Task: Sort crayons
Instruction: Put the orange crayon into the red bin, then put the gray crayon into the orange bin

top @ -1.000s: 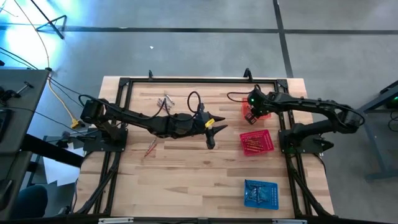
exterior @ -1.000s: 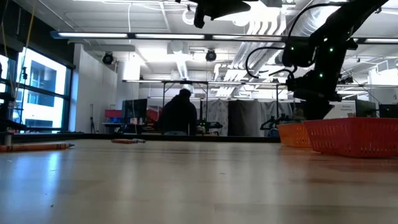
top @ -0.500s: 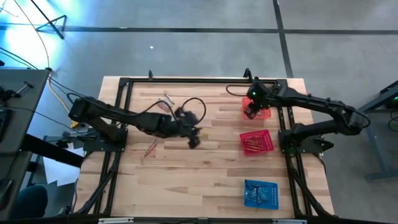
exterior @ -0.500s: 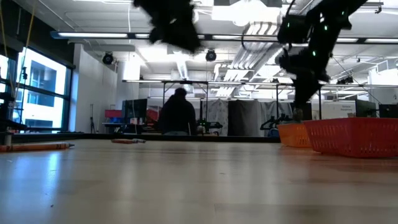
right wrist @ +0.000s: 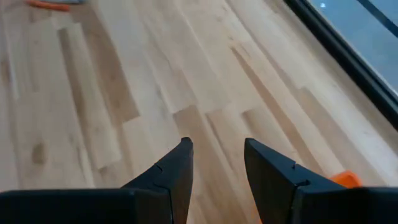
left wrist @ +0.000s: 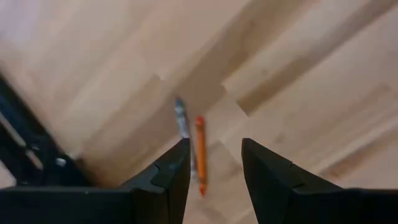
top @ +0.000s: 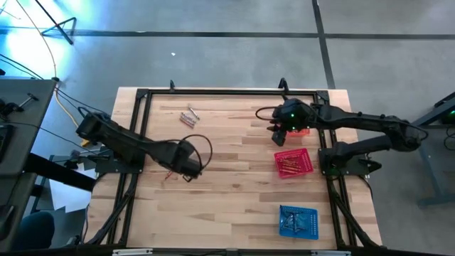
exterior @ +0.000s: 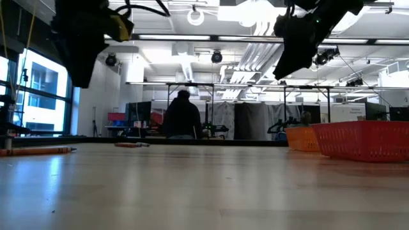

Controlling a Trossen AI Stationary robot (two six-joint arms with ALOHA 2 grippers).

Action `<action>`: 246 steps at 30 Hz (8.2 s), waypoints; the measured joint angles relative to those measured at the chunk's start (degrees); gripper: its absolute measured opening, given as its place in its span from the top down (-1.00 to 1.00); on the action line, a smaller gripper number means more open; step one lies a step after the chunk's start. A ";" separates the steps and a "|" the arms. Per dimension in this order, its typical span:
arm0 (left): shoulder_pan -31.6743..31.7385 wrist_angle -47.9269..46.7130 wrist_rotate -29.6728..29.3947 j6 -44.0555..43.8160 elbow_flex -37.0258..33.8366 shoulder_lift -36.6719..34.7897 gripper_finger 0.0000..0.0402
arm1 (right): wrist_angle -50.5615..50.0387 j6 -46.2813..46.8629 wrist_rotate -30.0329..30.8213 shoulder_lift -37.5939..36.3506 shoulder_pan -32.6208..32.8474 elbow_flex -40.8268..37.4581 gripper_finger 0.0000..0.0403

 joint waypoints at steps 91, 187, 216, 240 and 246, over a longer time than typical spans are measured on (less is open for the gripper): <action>-1.06 83.45 -22.12 43.03 -9.48 0.11 1.00 | 54.76 14.39 1.66 -8.80 24.23 -23.56 0.32; -0.97 103.17 -19.77 52.43 -9.46 6.38 0.49 | 48.49 14.38 6.99 -2.51 23.66 -16.96 0.99; -0.69 102.39 -19.58 52.27 -9.46 6.38 0.50 | -14.55 53.56 5.88 -9.60 30.91 -16.96 0.98; -0.24 73.74 -20.44 44.11 -9.42 4.63 0.50 | -14.76 45.92 6.48 -7.56 32.43 -8.05 0.44; 1.25 38.92 -18.92 19.46 -9.42 3.82 0.50 | -13.90 36.55 13.56 -7.56 32.45 1.48 0.43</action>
